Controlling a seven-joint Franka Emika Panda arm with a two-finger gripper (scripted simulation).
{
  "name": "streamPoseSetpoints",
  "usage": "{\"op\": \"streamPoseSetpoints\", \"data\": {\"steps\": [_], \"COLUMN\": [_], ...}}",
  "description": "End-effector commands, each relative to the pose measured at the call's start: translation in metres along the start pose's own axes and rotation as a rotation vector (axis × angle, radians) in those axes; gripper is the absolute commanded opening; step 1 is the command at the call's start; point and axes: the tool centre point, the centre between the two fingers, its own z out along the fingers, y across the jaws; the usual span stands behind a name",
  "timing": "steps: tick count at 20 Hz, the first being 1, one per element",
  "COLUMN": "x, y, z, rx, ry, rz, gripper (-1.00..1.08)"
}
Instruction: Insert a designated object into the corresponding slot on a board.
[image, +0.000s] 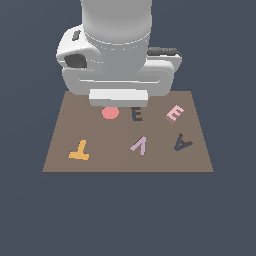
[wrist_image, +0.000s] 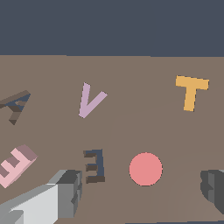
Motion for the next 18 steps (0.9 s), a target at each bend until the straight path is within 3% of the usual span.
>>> {"op": "streamPoseSetpoints", "data": {"steps": [1, 18], "x": [0.0, -0.02], "y": [0.0, -0.03], "z": [0.0, 0.019], "rx": [0.0, 0.005], "ry": [0.0, -0.002], "rz": [0.0, 0.147], "gripper": [1.0, 1.0]}}
